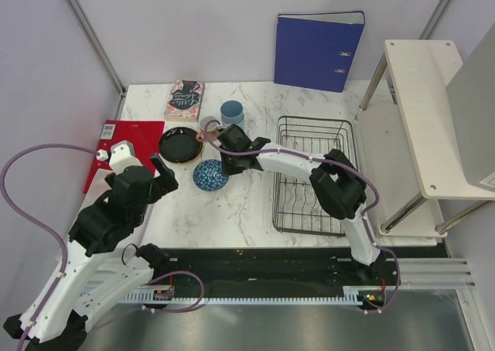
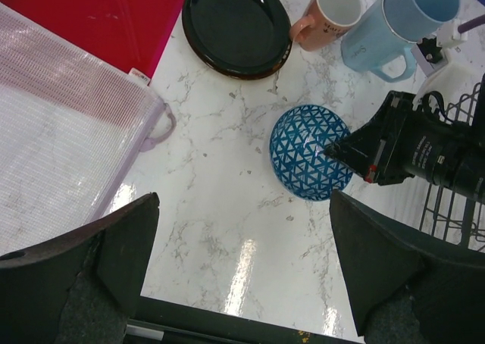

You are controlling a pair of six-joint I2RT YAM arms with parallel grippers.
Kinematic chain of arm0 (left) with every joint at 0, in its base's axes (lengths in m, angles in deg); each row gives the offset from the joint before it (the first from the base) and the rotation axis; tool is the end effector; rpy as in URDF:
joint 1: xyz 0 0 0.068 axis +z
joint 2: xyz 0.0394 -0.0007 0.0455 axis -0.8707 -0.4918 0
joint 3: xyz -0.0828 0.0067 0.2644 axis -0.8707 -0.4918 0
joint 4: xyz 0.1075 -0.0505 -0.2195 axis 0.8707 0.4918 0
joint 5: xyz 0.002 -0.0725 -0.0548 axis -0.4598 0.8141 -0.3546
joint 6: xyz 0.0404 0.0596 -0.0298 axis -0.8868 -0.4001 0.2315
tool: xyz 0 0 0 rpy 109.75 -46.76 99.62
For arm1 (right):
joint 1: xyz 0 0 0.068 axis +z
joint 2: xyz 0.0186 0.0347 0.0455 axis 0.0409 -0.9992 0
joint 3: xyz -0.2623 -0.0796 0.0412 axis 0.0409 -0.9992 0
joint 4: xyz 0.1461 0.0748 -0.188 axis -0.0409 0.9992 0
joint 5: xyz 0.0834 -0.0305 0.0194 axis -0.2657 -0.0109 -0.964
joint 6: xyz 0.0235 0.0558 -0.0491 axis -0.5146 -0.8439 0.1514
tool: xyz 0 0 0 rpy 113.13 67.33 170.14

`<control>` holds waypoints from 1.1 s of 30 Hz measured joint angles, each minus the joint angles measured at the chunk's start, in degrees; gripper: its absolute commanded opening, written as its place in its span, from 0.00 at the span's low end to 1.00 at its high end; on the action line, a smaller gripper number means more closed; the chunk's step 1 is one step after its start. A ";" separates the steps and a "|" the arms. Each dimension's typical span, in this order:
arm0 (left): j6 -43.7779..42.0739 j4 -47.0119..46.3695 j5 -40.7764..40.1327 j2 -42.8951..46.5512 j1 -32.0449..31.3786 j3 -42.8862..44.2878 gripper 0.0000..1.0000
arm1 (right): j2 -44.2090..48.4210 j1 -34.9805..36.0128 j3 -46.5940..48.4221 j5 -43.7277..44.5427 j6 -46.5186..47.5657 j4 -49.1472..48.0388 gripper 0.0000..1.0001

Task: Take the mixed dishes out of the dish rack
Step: Place the bowl at the center of the board.

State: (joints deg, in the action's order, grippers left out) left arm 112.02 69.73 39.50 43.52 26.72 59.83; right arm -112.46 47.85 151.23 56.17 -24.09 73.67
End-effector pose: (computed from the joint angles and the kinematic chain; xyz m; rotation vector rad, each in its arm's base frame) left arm 0.1043 -0.0226 0.3437 -0.4881 2.0037 -0.1196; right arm 0.3101 0.3705 0.1816 -0.3889 2.5183 0.5918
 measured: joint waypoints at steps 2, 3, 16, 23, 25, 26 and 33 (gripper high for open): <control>0.09 -0.02 0.24 0.72 0.00 -1.40 0.99 | -1.75 -0.61 1.01 0.02 0.00 0.00 0.00; 0.15 0.00 0.33 1.07 0.00 -2.05 0.99 | -2.64 -0.96 1.38 0.02 0.00 0.00 0.00; 0.44 -0.13 1.07 2.10 0.00 -5.38 0.99 | -7.67 -2.78 6.97 0.04 0.68 -0.24 0.54; 0.44 -0.63 1.84 1.75 0.00 -5.81 0.99 | -4.11 -2.73 0.74 1.25 1.20 -1.84 0.80; 0.44 -1.03 1.95 1.46 0.00 -5.86 0.99 | -1.97 -2.62 -1.68 1.92 1.09 -1.92 0.82; 0.44 -1.25 1.99 1.11 0.00 -5.86 0.99 | 0.07 -2.47 -3.56 2.38 1.14 -1.73 0.83; 0.42 -2.32 3.30 -1.46 0.00 -5.90 0.99 | 18.91 0.07 -11.28 5.77 1.22 -1.53 0.88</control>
State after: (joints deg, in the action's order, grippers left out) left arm 112.44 67.42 42.80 42.06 26.72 53.92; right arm -93.55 47.92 139.95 61.94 -22.86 72.14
